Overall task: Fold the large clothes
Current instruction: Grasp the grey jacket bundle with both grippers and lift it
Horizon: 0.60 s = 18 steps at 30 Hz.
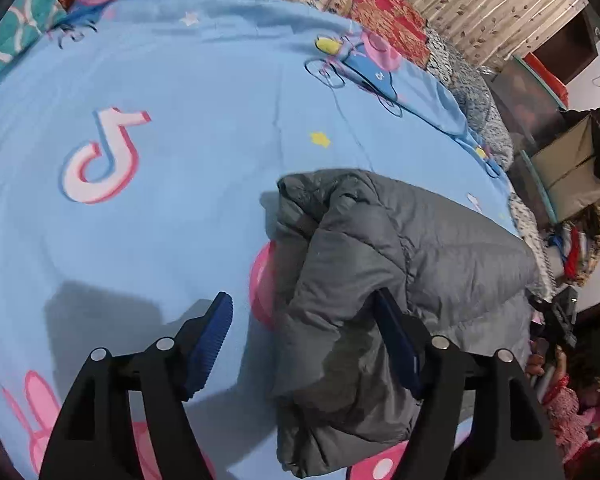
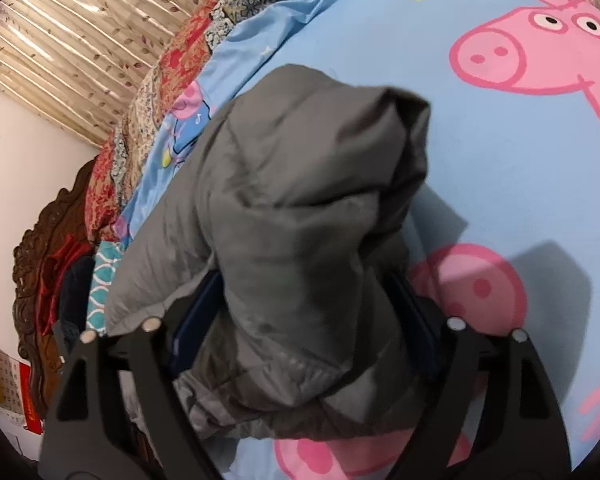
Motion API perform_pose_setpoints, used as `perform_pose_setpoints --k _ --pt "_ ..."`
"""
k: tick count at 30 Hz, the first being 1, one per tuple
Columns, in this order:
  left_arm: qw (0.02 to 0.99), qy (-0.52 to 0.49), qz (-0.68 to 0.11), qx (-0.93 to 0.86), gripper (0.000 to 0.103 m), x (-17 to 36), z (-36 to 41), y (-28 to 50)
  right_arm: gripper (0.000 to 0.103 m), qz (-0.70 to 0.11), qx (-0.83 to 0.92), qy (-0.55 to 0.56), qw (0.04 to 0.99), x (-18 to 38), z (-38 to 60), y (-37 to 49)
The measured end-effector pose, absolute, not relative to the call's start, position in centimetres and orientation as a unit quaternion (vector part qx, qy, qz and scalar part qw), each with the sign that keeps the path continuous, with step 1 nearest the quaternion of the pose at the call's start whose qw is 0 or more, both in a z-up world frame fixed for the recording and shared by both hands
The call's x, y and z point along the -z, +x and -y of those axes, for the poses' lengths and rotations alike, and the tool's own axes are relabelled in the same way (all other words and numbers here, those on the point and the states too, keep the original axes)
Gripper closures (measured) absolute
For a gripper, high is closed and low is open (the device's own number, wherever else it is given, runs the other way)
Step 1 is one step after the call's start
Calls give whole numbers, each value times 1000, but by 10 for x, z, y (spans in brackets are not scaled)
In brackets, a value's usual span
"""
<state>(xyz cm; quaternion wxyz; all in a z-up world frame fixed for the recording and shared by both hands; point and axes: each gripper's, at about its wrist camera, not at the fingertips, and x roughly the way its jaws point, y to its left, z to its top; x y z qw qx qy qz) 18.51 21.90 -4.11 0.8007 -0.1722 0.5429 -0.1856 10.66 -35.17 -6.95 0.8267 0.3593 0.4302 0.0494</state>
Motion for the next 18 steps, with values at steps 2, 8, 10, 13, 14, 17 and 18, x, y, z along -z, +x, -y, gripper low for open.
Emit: perform_pose_setpoints --k 2,8,10,13,14,17,18 --pt "771 -193 -566 219 20 54 -212 188 21 -430 -48 358 828 70 350 108" --pt "719 -280 -575 273 12 80 -202 182 18 -434 -46 350 829 68 344 110" --pt "714 -294 -572 276 12 80 -202 181 17 -438 -50 345 829 66 341 113" --pt "717 -298 -569 272 12 81 -208 178 17 -444 -65 336 828 63 333 117" --pt "721 -289 -574 259 12 84 -211 177 16 -446 -69 332 828 63 332 118" --pt "727 -268 -579 255 12 84 -208 178 14 -451 -71 321 830 64 327 121" --pt "731 -257 -582 248 9 83 -204 179 13 -451 -72 320 830 65 326 122"
